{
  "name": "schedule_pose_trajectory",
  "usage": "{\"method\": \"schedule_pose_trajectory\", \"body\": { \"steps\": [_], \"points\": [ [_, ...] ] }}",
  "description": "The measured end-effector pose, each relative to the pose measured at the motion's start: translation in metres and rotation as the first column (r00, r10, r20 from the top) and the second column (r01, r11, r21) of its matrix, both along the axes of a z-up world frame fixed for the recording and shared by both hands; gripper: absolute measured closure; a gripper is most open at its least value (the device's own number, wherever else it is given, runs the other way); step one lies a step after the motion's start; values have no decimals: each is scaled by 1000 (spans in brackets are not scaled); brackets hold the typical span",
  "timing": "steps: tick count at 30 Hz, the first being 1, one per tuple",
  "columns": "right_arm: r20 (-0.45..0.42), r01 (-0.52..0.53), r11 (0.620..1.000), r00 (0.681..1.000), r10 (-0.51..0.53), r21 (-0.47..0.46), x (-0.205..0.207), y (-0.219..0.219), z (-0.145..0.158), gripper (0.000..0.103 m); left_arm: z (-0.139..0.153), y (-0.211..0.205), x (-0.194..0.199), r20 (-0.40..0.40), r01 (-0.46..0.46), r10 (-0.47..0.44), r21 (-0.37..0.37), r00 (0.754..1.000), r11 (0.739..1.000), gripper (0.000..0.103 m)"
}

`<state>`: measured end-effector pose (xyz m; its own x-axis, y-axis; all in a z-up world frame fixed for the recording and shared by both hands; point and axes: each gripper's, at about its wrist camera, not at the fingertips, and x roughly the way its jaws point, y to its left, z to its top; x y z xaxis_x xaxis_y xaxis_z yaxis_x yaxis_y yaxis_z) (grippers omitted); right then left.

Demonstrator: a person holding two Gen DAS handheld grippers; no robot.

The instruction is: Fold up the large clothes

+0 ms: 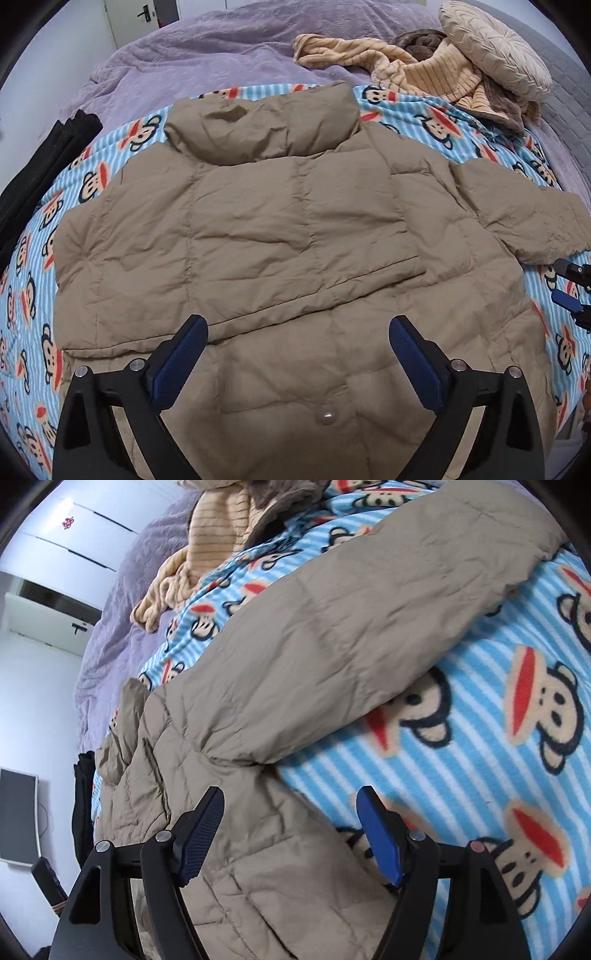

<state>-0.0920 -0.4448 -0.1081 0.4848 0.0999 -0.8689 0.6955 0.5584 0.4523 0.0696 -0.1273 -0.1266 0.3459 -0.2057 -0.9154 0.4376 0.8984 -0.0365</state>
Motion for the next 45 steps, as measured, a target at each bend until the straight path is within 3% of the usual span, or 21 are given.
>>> {"method": "schedule_pose_trajectory", "body": {
  "steps": [4,7,12,21,24,28,30,31,32,34,38,42,45],
  "points": [
    [16,69,998,997,-69,7,-18,-32,0,23,0,-21,-5,-16,20,-20,12,1000,1000,4],
    [43,105,994,994,-104,-11,-28,-54,1,13,-1,-34,-8,-18,25,-25,20,1000,999,4],
    [66,205,979,977,-203,-21,-40,-99,-1,13,-6,-54,-9,-62,5,-6,-3,998,1000,4],
    [153,370,914,906,-394,167,-40,-182,-17,12,-9,-87,-9,-85,-18,15,-28,996,999,4],
    [200,389,890,877,-436,236,-36,-198,-17,12,-10,-92,-10,-111,4,-9,-47,994,999,4],
    [186,415,854,855,-483,314,-30,-206,-24,12,-5,-89,-8,-100,-9,3,-66,995,998,4],
    [177,416,834,848,-499,362,-26,-207,-29,18,-1,-84,-5,-91,-28,21,-72,996,997,4],
    [174,413,830,848,-500,375,-25,-206,-31,33,1,-80,-3,-86,-36,29,-72,996,997,4],
    [173,407,829,850,-497,384,-22,-206,-32,63,3,-77,-1,-80,-44,39,-70,996,997,4],
    [185,386,829,854,-487,404,-16,-203,-32,92,6,-69,3,-64,-59,54,-68,996,996,4],
    [243,327,883,876,-417,338,7,-186,-8,93,11,-51,11,-29,-91,89,-61,996,994,4],
    [315,168,964,921,-228,208,54,-149,34,93,11,-29,20,-17,-140,139,-66,990,988,4],
    [348,0,997,937,-25,72,99,-102,65,93,11,-10,25,-9,-176,176,-68,984,982,4]
  ]
}}
